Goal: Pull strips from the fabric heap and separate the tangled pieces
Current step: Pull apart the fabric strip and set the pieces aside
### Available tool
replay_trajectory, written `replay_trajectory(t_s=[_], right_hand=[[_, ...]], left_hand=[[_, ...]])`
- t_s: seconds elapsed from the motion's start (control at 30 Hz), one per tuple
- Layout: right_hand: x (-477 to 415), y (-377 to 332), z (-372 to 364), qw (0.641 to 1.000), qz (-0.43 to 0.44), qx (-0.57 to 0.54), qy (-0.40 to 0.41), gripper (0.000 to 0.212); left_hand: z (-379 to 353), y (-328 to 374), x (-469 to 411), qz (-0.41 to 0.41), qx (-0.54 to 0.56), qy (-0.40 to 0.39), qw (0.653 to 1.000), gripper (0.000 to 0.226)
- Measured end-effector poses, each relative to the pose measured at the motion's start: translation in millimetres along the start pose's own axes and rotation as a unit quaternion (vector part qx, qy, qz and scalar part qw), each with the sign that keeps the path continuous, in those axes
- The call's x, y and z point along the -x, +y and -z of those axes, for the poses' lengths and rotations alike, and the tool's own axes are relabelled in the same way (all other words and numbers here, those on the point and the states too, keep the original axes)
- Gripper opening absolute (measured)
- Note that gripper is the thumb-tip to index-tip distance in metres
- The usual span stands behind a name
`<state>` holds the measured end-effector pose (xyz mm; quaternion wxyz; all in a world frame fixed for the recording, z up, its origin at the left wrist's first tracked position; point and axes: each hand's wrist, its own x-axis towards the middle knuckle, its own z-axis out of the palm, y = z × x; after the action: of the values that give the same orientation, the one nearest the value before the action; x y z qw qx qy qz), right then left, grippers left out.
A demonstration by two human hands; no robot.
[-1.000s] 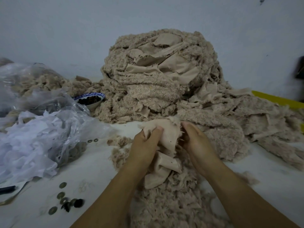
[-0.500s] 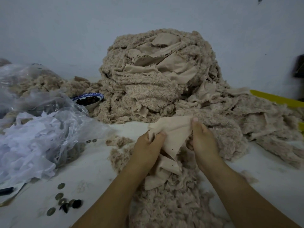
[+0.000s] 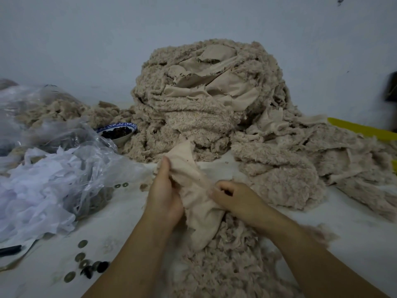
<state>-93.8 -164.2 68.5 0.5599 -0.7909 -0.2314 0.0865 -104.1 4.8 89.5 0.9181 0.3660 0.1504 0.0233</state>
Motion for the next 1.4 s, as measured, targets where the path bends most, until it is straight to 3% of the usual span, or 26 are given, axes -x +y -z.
replay_trajectory(t_s=[0.13, 0.2, 0.27, 0.33, 0.4, 0.47, 0.57, 0.67, 0.8, 0.9, 0.97, 1.07, 1.2, 1.27, 1.37, 1.4], right_hand=[[0.4, -5.9, 8.8, 0.974, -0.047, -0.212, 0.062, 0.034], [-0.6, -6.2, 10.7, 0.954, -0.052, -0.287, 0.071, 0.031], [-2.3, -9.4, 11.0, 0.93, -0.056, -0.356, 0.075, 0.019], [-4.1, -12.5, 11.0, 0.911, -0.056, -0.398, 0.095, 0.019], [-5.6, -12.0, 12.7, 0.897, -0.055, -0.422, 0.121, 0.02], [-6.1, -9.2, 15.2, 0.9, -0.05, -0.411, 0.14, 0.023], [-7.2, -6.0, 16.3, 0.911, -0.05, -0.368, 0.178, 0.022], [-8.6, -4.4, 14.6, 0.917, -0.04, -0.344, 0.199, 0.02], [-7.2, -6.4, 16.7, 0.919, -0.046, -0.317, 0.23, 0.027], [-5.2, -3.6, 13.5, 0.949, -0.049, -0.271, 0.156, 0.06], [-3.5, -3.1, 8.7, 0.97, -0.045, -0.229, 0.072, 0.053], [-3.0, -0.6, 11.0, 0.97, -0.037, -0.239, 0.007, 0.029], [-5.1, 3.4, 13.8, 0.961, -0.046, -0.271, -0.022, 0.036], [-7.8, -2.7, 25.1, 0.925, 0.009, -0.379, 0.04, 0.036], [-7.5, -3.9, 48.0, 0.755, 0.035, -0.633, 0.165, 0.051], [-6.7, 0.0, 49.3, 0.739, -0.004, -0.646, 0.194, 0.056]], left_hand=[[2.8, 4.8, -6.9, -0.05, 0.08, 0.019, 0.995, 0.043], [2.6, 5.5, -7.1, -0.074, 0.069, 0.034, 0.994, 0.035], [1.0, 1.2, -4.5, -0.103, -0.04, 0.049, 0.993, 0.026], [0.2, -7.0, 0.0, -0.136, -0.232, 0.044, 0.962, 0.025], [-0.5, -15.5, 7.0, -0.155, -0.365, -0.055, 0.916, 0.029], [-2.5, -21.9, 13.2, -0.142, -0.421, -0.161, 0.881, 0.042], [-5.5, -25.4, 15.0, -0.147, -0.462, -0.168, 0.859, 0.033], [-4.1, -24.1, 7.9, -0.159, -0.454, -0.073, 0.874, 0.022], [-1.6, -21.0, 3.7, -0.124, -0.418, -0.032, 0.9, 0.028], [-2.2, -22.8, 5.7, -0.117, -0.419, -0.062, 0.898, 0.038], [-2.1, -24.8, 7.7, -0.119, -0.423, -0.089, 0.894, 0.048], [0.0, -20.3, 7.0, -0.105, -0.39, -0.096, 0.91, 0.042], [1.7, -14.2, -0.7, -0.083, -0.329, -0.014, 0.941, 0.045], [1.9, -12.9, -4.7, -0.126, -0.316, -0.008, 0.94, 0.051], [3.6, -12.9, -7.7, -0.164, -0.303, 0.001, 0.939, 0.051], [4.2, -13.8, -8.4, -0.167, -0.312, 0.005, 0.935, 0.048]])
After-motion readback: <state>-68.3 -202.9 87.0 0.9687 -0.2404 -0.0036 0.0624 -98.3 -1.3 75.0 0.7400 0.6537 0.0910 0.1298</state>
